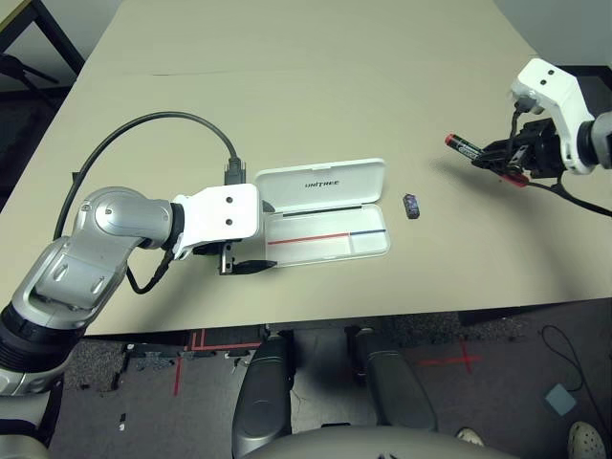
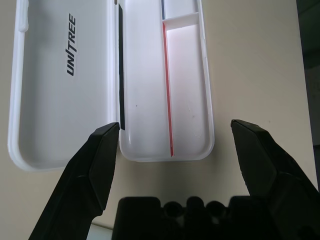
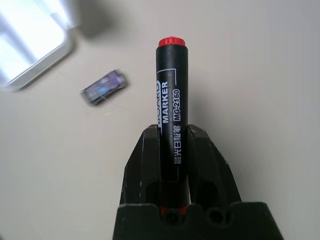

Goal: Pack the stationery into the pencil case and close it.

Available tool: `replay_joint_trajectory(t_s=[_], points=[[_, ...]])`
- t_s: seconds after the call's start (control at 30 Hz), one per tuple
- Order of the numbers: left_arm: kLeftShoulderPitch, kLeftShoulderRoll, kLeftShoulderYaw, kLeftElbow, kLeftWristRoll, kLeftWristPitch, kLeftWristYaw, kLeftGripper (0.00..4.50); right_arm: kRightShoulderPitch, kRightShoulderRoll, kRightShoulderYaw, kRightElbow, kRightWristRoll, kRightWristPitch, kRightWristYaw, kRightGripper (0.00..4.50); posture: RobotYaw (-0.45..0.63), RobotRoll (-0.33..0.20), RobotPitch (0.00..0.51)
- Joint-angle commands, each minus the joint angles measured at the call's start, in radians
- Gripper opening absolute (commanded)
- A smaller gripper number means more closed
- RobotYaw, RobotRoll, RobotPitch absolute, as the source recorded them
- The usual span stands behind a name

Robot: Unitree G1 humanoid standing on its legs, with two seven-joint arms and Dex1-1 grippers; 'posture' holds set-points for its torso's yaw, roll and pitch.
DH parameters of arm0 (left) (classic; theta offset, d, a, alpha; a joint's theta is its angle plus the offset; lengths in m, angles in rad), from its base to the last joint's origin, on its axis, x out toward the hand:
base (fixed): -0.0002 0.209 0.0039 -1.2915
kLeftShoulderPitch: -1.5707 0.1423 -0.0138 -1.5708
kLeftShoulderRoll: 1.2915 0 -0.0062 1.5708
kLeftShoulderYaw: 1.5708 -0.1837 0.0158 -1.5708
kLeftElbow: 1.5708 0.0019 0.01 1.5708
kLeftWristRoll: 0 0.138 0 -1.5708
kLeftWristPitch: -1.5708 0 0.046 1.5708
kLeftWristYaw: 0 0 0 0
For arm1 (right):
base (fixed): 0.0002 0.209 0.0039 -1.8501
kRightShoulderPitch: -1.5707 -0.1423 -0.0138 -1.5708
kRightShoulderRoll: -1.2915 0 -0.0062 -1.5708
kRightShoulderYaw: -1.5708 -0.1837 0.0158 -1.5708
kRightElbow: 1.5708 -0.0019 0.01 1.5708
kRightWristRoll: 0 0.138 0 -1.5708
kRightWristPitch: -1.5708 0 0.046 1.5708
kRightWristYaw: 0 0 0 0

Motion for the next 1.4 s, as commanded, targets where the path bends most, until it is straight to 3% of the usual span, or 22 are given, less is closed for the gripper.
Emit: replay_joint_trajectory(t_s=[0.03,0.43,0.87,1.17,1.4], points=[[-0.003,0.014,-0.015,0.016,0.008,-0.010,-0.003,4.50,-0.058,-0.005,0.061,0.003,-0.040,-0.091,0.167,0.49,0.05,0.000,0.191],[0.016,0.030,-0.005,0.000,0.005,0.003,0.009,4.50,-0.156,0.165,0.219,-0.039,0.028,-0.176,0.211,0.49,0.08,0.000,0.193],[0.016,0.029,-0.014,-0.018,0.007,0.027,0.032,4.50,-0.108,0.330,0.218,-0.088,-0.010,-0.123,0.194,0.49,0.09,0.000,0.193],[0.008,0.022,-0.027,-0.022,0.007,0.038,0.049,4.50,-0.093,0.492,0.207,-0.004,-0.079,-0.175,0.077,0.49,0.10,0.000,0.192],[0.010,0.024,-0.029,-0.026,0.006,0.043,0.058,4.50,-0.085,0.560,0.206,0.040,-0.109,-0.204,0.043,0.49,0.11,0.000,0.191]])
